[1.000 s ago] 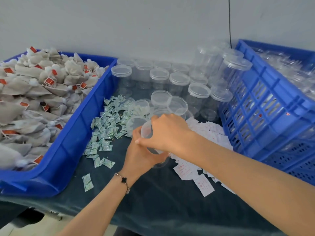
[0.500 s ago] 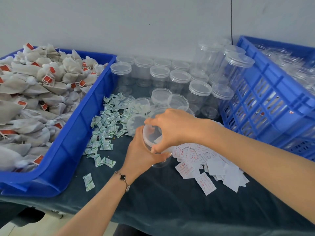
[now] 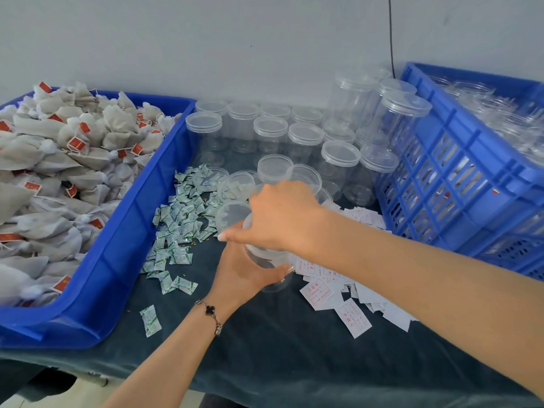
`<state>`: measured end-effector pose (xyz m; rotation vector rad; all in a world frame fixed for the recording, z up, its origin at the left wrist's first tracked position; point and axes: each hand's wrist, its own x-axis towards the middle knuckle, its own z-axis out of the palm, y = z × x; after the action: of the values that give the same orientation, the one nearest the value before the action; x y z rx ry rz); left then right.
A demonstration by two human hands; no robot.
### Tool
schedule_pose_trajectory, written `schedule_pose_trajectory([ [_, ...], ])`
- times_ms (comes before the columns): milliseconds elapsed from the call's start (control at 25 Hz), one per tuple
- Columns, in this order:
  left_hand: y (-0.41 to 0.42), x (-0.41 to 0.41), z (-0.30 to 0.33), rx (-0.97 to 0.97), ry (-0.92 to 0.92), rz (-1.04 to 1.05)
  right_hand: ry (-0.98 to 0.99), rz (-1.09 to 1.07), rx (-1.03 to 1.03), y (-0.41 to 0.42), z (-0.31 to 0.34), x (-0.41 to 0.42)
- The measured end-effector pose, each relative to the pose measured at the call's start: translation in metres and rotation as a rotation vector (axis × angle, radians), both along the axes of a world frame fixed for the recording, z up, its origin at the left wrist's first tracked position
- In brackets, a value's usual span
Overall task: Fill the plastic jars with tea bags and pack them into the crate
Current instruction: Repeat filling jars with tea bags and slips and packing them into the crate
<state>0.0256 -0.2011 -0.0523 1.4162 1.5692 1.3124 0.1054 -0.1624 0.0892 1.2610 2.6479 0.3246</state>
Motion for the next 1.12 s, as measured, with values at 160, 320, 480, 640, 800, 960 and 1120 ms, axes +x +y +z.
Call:
schedule_pose_trajectory([
  [160, -0.001, -0.001, 0.0, -0.011, -0.04, -0.018, -0.116, 0.025, -0.124, -0.006, 0.001, -0.001],
  [320, 0.0, -0.002, -0.001, -0.04, 0.008, -0.004, -0.158, 0.152, -0.519, 0.0, 0.015, 0.006],
  [480, 0.0, -0.001, -0.002, -0.031, -0.002, 0.005, -0.022, 0.069, -0.324, 0.002, 0.005, 0.005],
  [640, 0.0, 0.0, -0.004, -0.016, -0.029, -0.004, -0.04, -0.124, -0.164, -0.002, -0.005, 0.0],
  [800, 0.002, -0.002, -0.006, -0.03, -0.036, -0.024, -0.068, -0.005, -0.371, 0.0, 0.005, 0.005],
  [960, 0.003, -0.003, -0.007, -0.033, -0.007, -0.003, -0.14, 0.167, -0.517, 0.006, 0.014, 0.003],
  [1120, 0.004, -0.003, -0.012, -0.037, -0.043, 0.007, 0.165, 0.066, -0.201, 0.0, 0.0, -0.001],
])
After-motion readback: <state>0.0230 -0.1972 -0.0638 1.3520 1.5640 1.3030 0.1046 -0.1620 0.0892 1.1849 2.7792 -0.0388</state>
